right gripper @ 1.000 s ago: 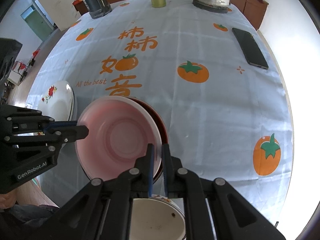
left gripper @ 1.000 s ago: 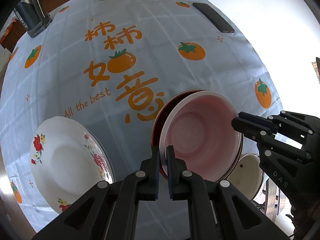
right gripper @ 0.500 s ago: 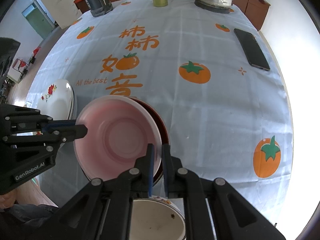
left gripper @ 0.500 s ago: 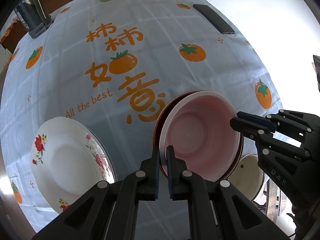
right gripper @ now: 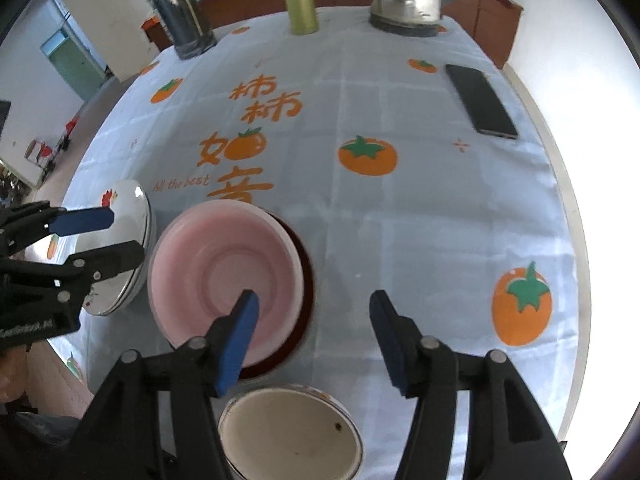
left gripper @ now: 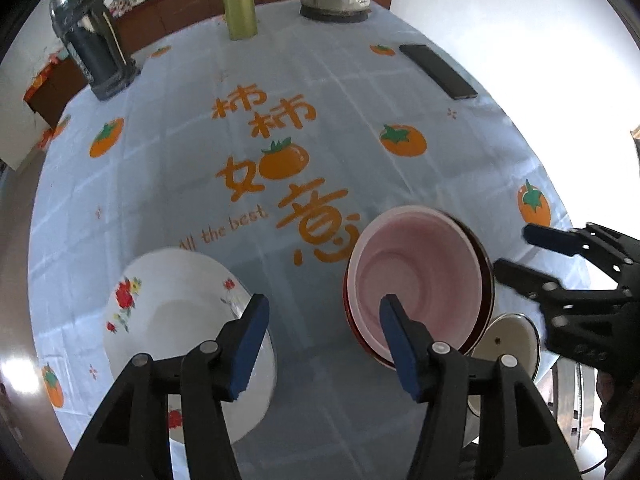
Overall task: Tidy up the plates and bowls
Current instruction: 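Open both tools to release the pink bowl and withdraw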
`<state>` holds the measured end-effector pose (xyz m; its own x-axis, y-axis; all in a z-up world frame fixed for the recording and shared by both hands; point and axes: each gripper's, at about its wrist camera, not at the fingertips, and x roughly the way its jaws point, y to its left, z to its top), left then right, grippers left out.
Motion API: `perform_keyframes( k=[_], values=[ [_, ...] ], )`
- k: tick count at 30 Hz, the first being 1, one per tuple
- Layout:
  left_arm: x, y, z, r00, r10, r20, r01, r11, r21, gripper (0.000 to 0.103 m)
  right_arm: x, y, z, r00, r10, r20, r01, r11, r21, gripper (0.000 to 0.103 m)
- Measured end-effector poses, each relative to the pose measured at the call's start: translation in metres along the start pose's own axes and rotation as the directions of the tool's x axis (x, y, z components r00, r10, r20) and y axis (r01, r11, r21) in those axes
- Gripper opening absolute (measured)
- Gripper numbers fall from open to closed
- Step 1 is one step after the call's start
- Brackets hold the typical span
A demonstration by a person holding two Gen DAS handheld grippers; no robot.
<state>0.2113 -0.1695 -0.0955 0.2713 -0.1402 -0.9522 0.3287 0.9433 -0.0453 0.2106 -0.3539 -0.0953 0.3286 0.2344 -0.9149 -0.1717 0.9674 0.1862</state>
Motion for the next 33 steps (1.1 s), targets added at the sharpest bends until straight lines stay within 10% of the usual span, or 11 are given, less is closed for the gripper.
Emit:
perform_keyframes(
  k=[17,33],
  values=[
    [0.004,-0.026,-0.026,1.000,0.018,-0.014,-0.018,1.000,0.013,0.060,-0.024,-0.037,-0.079,0.998,-0.042,-0.036,0.046,0.992,0.121,0.065],
    [-0.005,-0.081,-0.071,0.986,-0.135,-0.093,0.146,0.982,0.123,0.059,-0.015,-0.027,-0.112,0.996,0.008,-0.084,0.000,0.994,0.106,0.029]
  ],
)
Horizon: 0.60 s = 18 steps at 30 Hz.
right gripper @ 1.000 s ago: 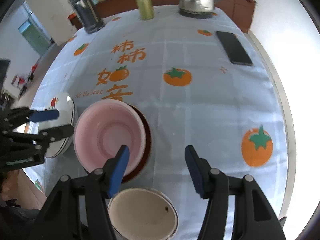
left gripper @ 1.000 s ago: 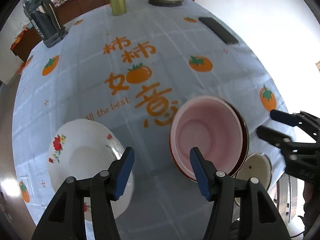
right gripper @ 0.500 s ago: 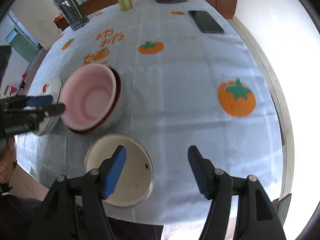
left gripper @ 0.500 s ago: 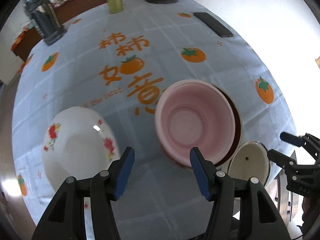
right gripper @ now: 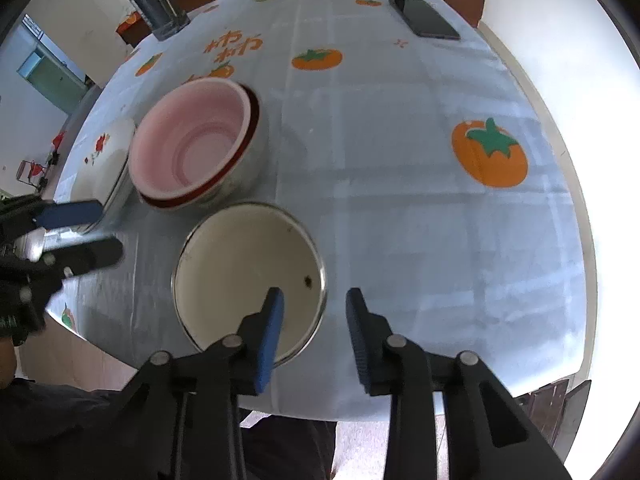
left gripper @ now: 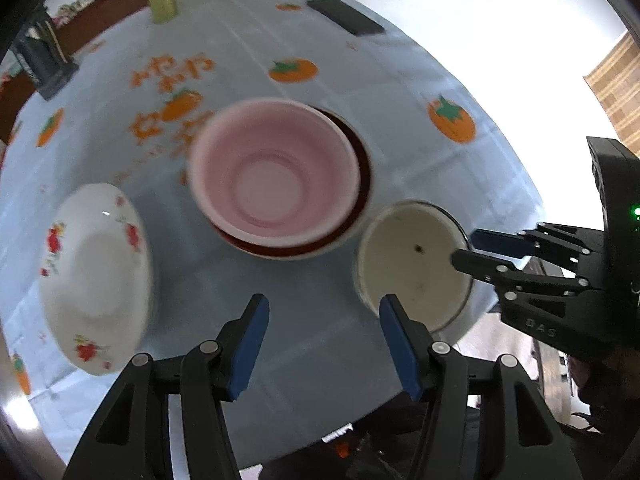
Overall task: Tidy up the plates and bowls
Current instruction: 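Open both tools to release the pink bowl and withdraw, then grasp the cream enamel bowl rim with the right tool while the left tool grasps it too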
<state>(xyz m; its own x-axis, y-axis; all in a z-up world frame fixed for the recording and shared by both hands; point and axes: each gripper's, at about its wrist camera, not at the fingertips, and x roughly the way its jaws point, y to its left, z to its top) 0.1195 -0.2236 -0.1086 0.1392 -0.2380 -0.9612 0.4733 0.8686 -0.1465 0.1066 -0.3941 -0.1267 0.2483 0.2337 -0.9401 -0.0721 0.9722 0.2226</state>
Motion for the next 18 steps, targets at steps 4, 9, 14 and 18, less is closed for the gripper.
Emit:
perform_keyframes(
  k=[4,9,14,18],
  values=[
    [0.014,-0.010,0.001,0.999,-0.034,-0.030,0.034,0.999,0.004,0.049,0.004,-0.001,-0.004,1.000,-0.002,-0.006,0.002,1.000,0.002,0.024],
    [0.030,-0.015,0.001,0.997,-0.038,-0.073,0.038,0.999,-0.006,0.038,0.005,-0.001,-0.004,1.000,-0.002,-0.006,0.002,1.000,-0.008,0.018],
    [0.040,-0.020,0.001,0.996,-0.025,-0.084,0.024,1.000,-0.004,0.027,0.007,0.000,-0.006,1.000,0.002,-0.009,-0.002,1.000,-0.021,0.013],
    [0.051,-0.024,0.002,0.996,-0.010,-0.093,0.011,1.000,0.001,0.017,0.010,0.002,-0.006,1.000,0.002,-0.013,-0.002,1.000,-0.028,0.011]
  ],
)
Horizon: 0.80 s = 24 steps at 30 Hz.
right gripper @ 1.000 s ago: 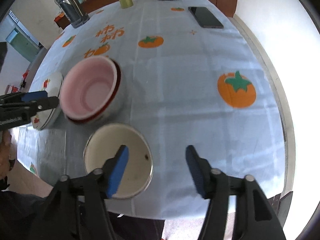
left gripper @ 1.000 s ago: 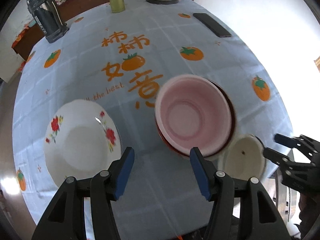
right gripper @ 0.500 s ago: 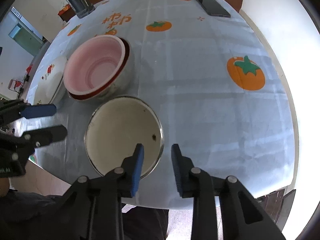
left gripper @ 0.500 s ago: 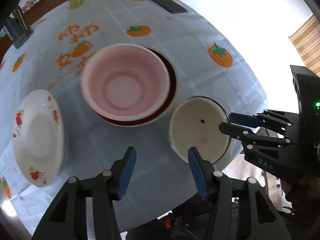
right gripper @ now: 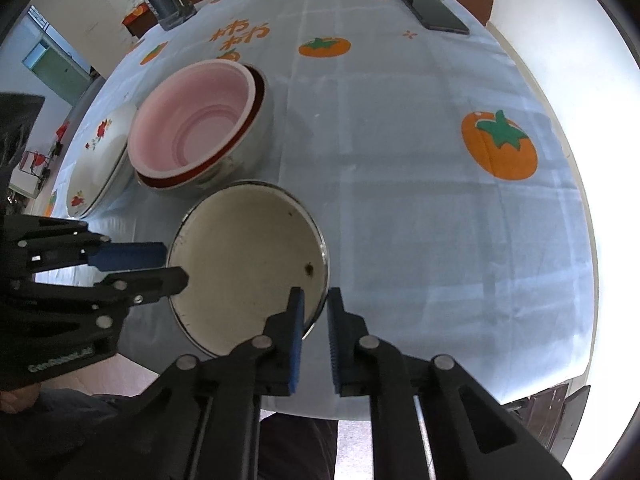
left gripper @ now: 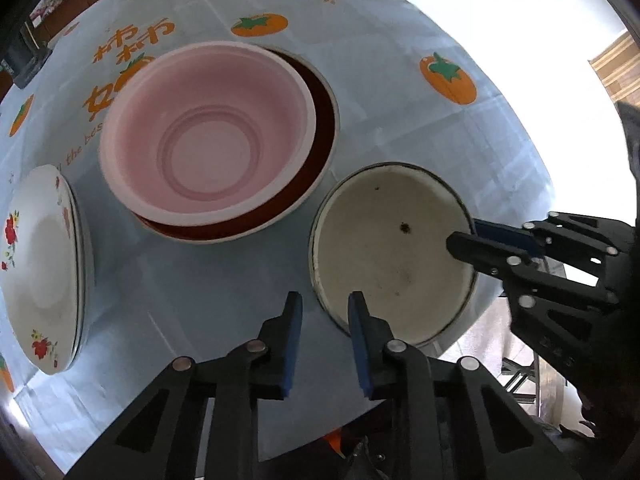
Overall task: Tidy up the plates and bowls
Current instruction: 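Grasp the cream enamel bowl rim with the right tool while the left tool grasps it too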
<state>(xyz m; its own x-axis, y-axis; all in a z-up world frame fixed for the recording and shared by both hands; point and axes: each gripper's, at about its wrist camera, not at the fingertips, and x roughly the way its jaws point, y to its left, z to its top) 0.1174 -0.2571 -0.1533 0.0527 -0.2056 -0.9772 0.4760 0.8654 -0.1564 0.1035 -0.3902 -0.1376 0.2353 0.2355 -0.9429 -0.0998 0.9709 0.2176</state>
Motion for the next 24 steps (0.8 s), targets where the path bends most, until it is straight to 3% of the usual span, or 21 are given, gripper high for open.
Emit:
perform_keyframes(
  k=[9,17,24],
  values=[
    [-0.020,0.002,-0.005,1.000,-0.007,0.014,0.007,1.000,0.013,0.016,-0.011,0.005,0.000,1.000,0.019,0.014,-0.019,1.000,-0.002,0.009],
    [-0.062,0.006,-0.008,0.993,0.024,0.112,-0.027,0.999,0.026,0.016,-0.043,0.019,0.012,0.998,0.017,0.062,-0.015,0.999,-0.043,0.010],
    [-0.082,0.016,-0.011,0.989,0.036,0.146,-0.037,0.999,0.007,0.016,-0.060,0.037,0.025,0.996,0.016,0.089,-0.007,0.995,-0.096,0.010]
  ],
)
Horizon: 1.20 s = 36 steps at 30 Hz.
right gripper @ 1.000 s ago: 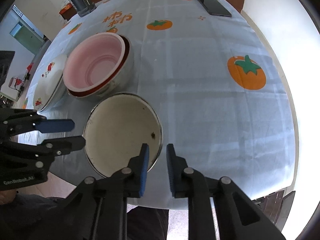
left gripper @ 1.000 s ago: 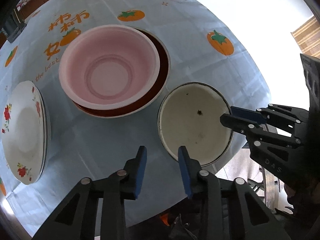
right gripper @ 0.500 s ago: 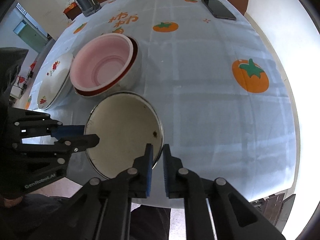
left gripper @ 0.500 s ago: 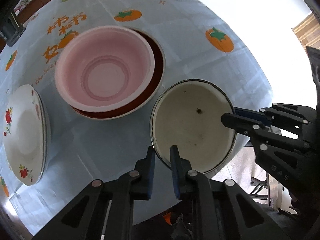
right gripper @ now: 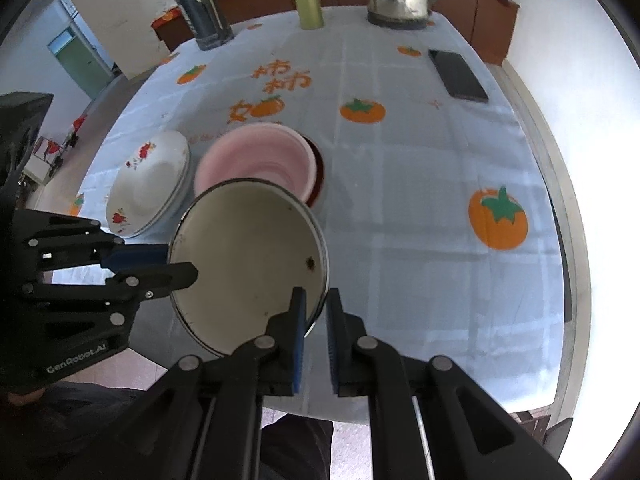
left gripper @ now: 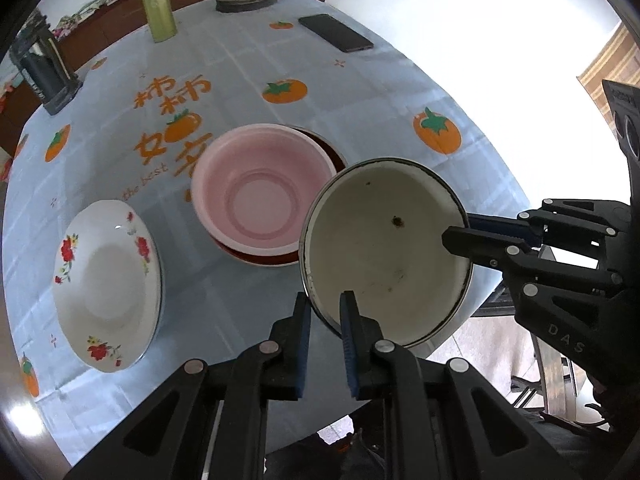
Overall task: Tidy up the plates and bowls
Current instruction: 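Grasp the cream enamel bowl rim with the right tool while the left tool grasps it too, then lift the cream enamel bowl with both tools and carry it over the bowl stack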
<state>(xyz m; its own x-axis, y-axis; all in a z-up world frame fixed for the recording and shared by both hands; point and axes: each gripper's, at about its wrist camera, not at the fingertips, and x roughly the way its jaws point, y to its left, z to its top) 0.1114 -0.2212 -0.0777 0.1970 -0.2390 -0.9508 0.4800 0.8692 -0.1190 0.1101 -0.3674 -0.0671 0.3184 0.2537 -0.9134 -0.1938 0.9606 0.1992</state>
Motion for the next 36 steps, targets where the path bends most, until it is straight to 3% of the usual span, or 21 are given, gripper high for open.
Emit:
perform_keyframes(
  k=[36],
  values=[
    [-0.011,0.055,0.012,0.998,0.057,0.016,-0.055,0.991,-0.120,0.016,0.013,0.043,0.052,0.998,0.055,0.026,-0.051,0.992,-0.114,0.009]
  ],
)
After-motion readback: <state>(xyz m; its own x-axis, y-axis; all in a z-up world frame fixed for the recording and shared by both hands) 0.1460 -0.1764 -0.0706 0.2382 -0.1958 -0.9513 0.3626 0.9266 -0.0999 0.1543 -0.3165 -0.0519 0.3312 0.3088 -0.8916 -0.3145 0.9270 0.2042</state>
